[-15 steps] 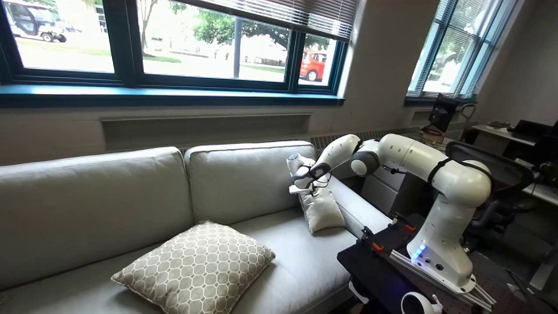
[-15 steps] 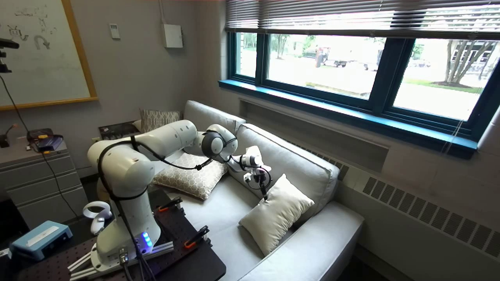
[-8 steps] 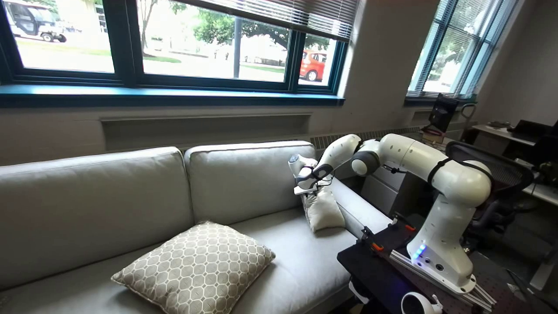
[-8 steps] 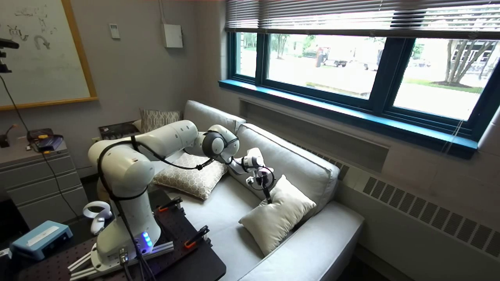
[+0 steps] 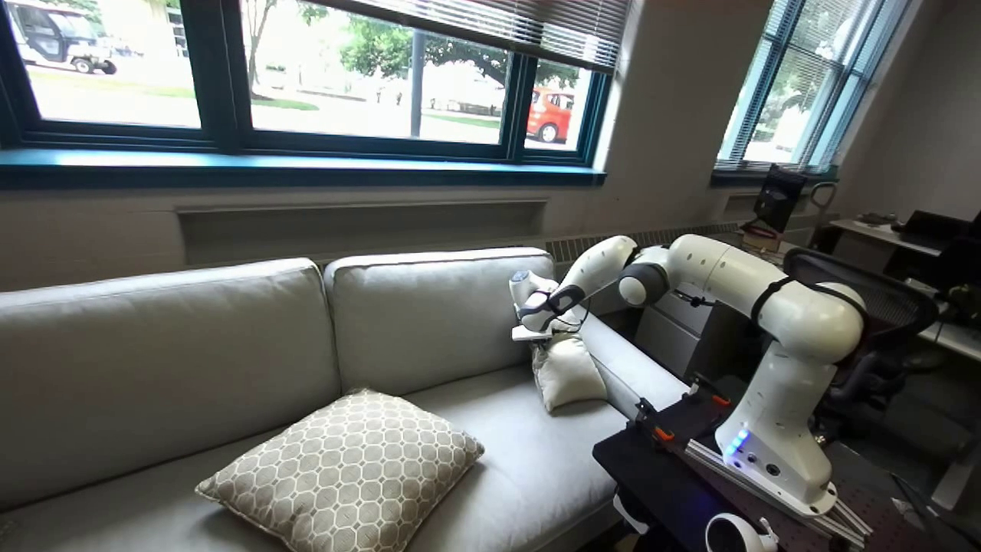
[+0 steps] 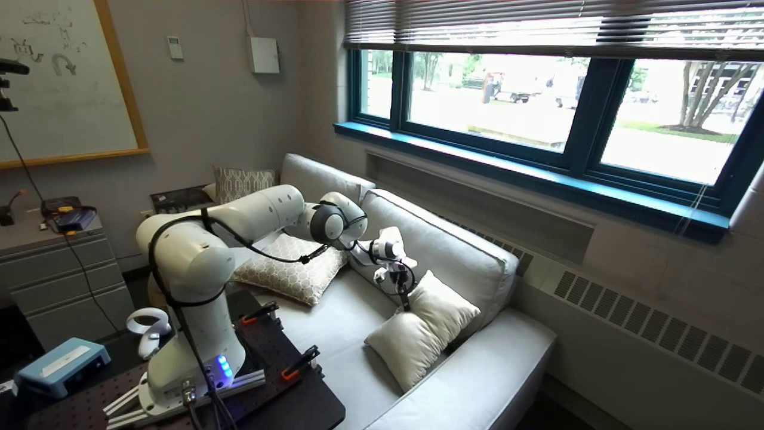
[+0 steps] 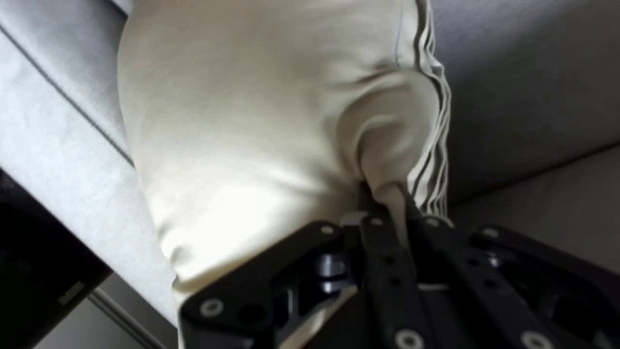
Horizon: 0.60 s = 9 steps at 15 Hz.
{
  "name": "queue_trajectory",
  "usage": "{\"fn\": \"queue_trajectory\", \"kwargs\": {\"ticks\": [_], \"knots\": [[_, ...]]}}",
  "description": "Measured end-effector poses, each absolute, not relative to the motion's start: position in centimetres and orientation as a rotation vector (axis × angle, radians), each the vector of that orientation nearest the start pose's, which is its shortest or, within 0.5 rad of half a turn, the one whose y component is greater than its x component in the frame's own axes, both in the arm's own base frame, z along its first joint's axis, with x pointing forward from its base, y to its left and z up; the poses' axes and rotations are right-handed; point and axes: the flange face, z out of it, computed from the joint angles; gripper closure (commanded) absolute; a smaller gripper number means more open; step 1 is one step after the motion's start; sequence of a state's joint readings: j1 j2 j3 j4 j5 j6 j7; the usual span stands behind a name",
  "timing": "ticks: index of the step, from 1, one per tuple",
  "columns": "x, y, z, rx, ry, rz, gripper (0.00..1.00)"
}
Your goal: Place the small pillow against the right armrest of the sofa, place the pillow in the middle of the sofa in front of the small pillow on the right
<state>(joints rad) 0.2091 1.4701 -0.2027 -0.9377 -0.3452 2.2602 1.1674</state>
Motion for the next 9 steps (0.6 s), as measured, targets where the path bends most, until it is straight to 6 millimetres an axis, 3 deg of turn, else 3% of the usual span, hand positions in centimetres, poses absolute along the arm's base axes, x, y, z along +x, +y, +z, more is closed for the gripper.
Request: {"fn": "queue_trajectory", "kwargs": {"ticks": [2, 6, 9], "knots": [[72.1, 5.3, -5.1, -3.242, 1.352, -0.178, 0.99], [72.2, 8.5, -3.9, -3.101, 1.34, -0.011, 0.98], [71.9, 10.7, -1.6, -3.004, 1.302, 0.094, 0.98]]}}
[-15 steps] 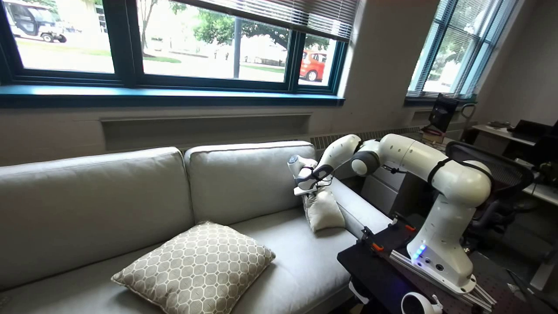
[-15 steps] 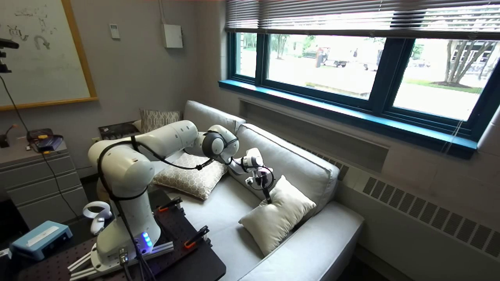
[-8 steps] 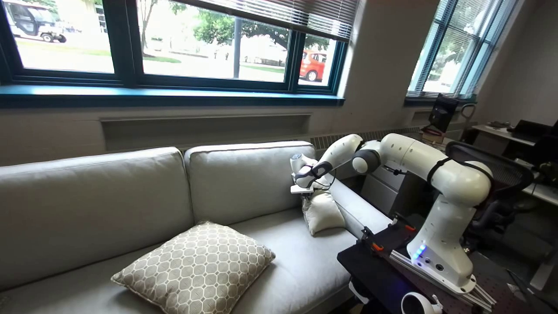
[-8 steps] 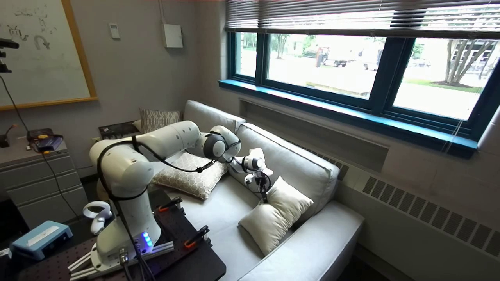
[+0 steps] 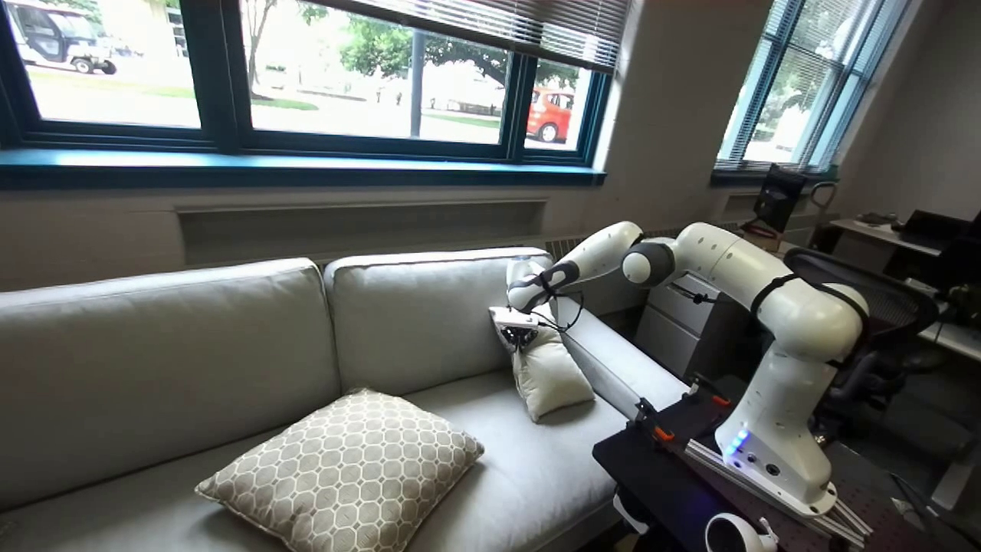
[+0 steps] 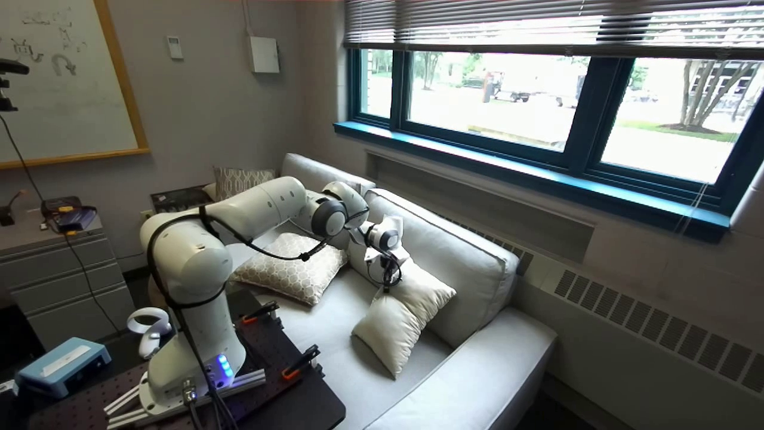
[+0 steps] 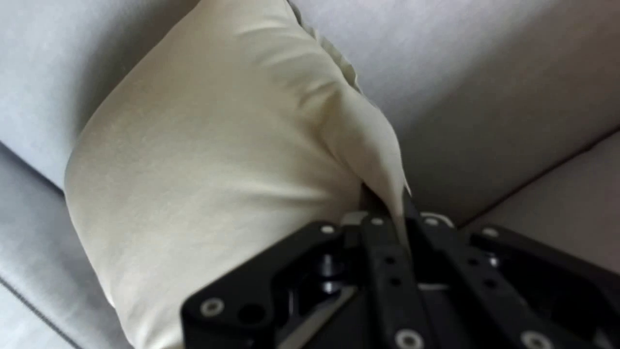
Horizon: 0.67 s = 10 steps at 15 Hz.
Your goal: Place the small pillow against the right armrest of the sofa, place the pillow in the middle of the sofa in front of the small pillow on the right
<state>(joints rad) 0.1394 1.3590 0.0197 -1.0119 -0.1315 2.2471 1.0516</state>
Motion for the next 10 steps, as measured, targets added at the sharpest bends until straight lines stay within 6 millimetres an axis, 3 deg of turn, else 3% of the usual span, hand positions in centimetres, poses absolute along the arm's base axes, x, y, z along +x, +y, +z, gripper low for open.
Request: {"fn": "queue_trajectory", "kwargs": {"ticks": [3, 5, 7, 10], "knots": [[71.6, 12.3, 1.9, -2.894, 1.246, 0.189, 0.98], [71.0, 12.1, 3.9, -2.825, 1.199, 0.261, 0.98], [70.2, 10.6, 5.4, -2.758, 1.143, 0.339, 0.98], [67.9, 5.2, 5.8, -2.649, 1.056, 0.448, 0.98]]}}
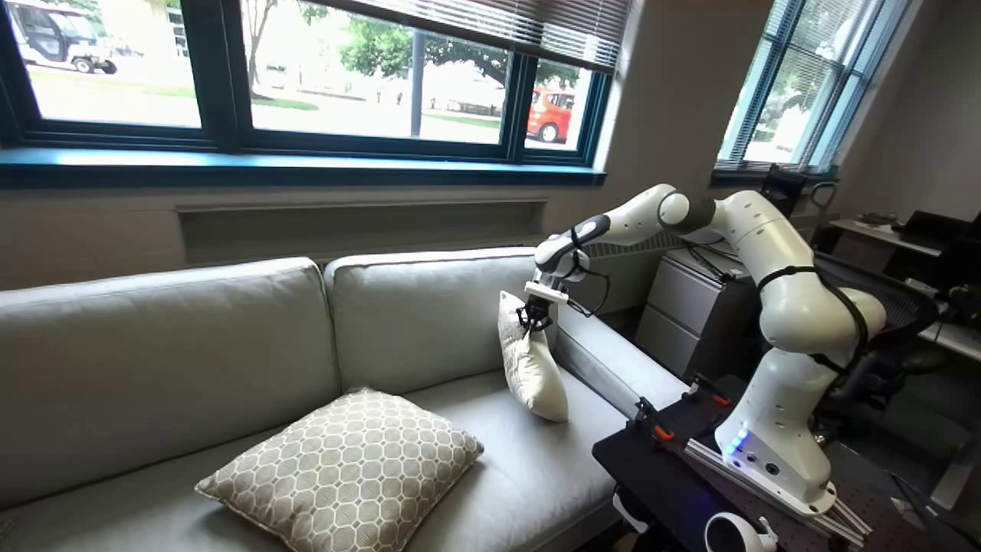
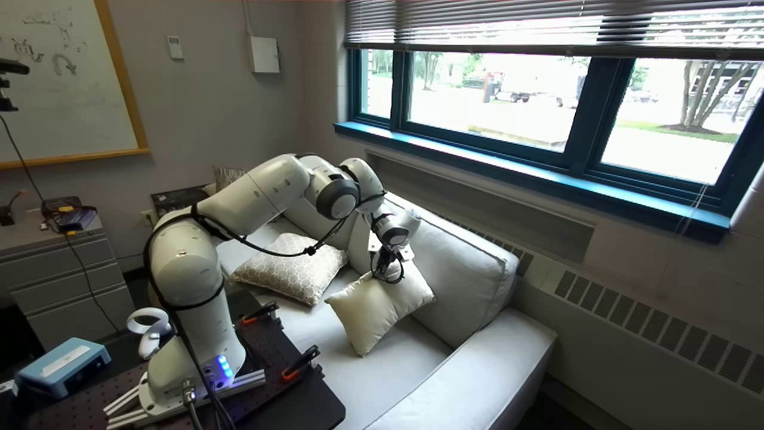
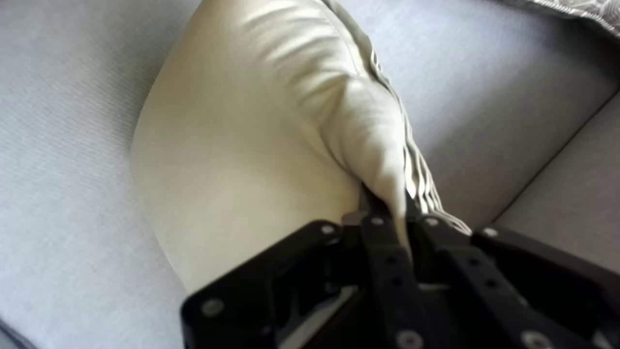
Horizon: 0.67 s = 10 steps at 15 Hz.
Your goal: Place the small pillow against the right armrest of the sofa, place the pillow in the middle of the sofa in front of the small pillow on the right
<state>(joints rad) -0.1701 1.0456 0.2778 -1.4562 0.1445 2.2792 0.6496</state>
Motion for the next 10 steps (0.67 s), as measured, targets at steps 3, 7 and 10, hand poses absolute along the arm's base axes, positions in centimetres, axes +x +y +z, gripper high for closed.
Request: {"fn": "queue_trajectory", "kwargs": {"ticks": [3, 7, 10], "knots": [[64.6, -2.2, 4.7, -2.535, 0.958, 0.535, 0.98], [58.9, -12.7, 2.9, -2.354, 0.832, 0.646, 0.98], [54.2, -19.1, 1.8, -2.189, 0.754, 0.737, 0.98]]}}
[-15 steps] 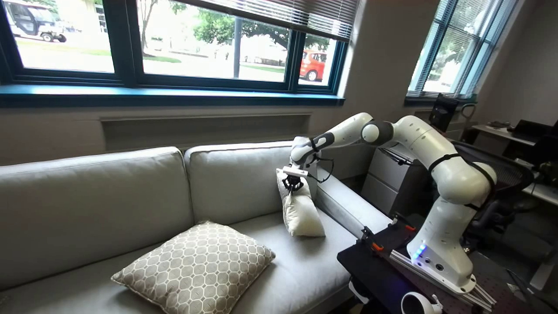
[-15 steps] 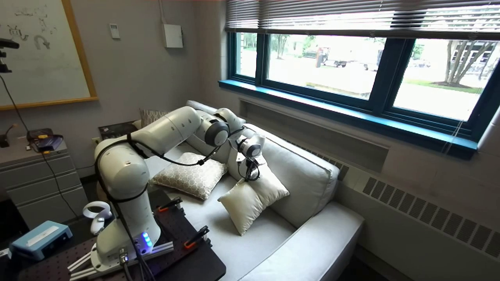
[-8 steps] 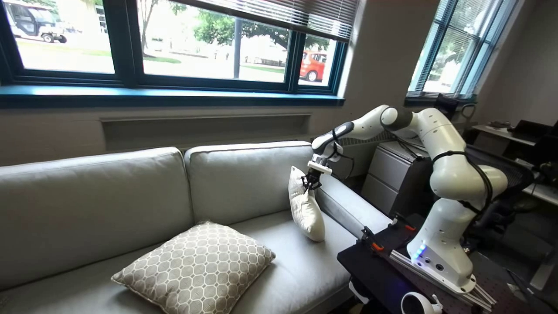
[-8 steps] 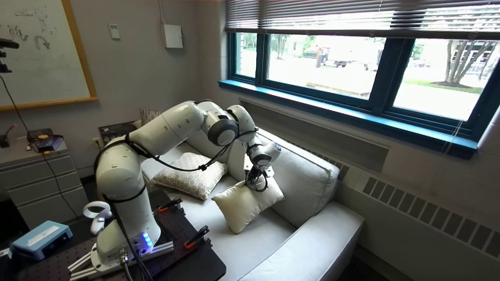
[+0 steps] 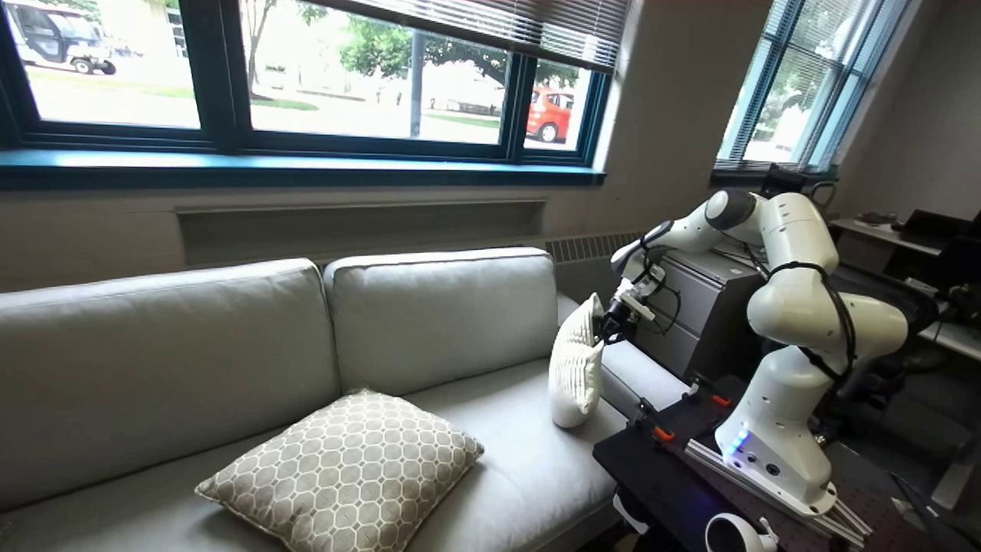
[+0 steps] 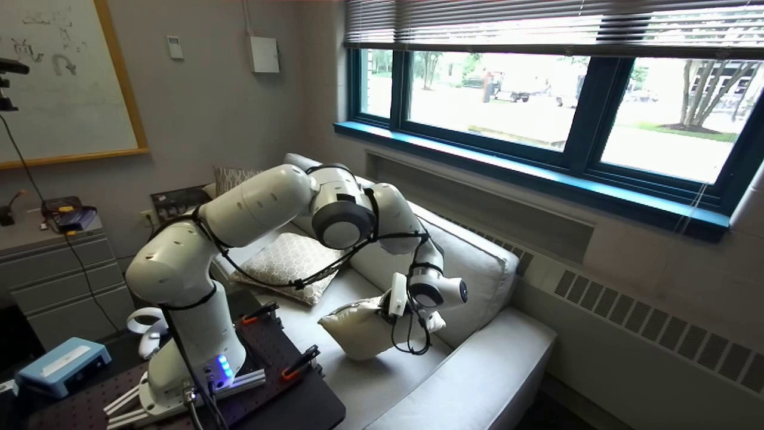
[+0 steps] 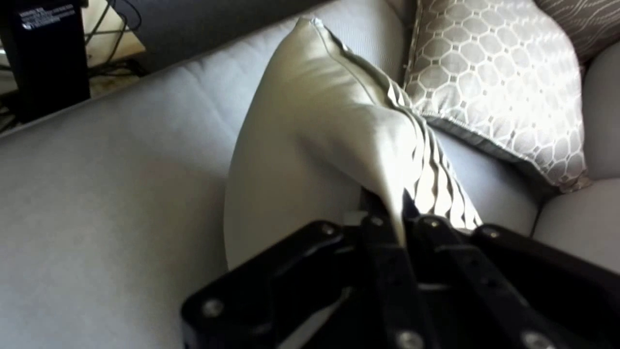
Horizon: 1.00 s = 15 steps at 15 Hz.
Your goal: Place the small pillow against the right armrest of the sofa, place the pillow in the middle of the sofa in front of the small pillow on the right
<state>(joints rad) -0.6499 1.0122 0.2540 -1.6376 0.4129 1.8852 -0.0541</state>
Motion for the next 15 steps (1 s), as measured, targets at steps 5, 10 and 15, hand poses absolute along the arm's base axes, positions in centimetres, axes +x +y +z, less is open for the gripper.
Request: {"fn": "queue_trajectory", "kwargs": {"ticks": [5, 10, 15], "knots": [[50.5, -22.7, 2.1, -1.911, 0.775, 0.89, 0.98], [53.1, -21.3, 2.6, -1.643, 0.985, 0.807, 0.98], [56.2, -19.8, 3.5, -1.433, 1.068, 0.688, 0.98]]}}
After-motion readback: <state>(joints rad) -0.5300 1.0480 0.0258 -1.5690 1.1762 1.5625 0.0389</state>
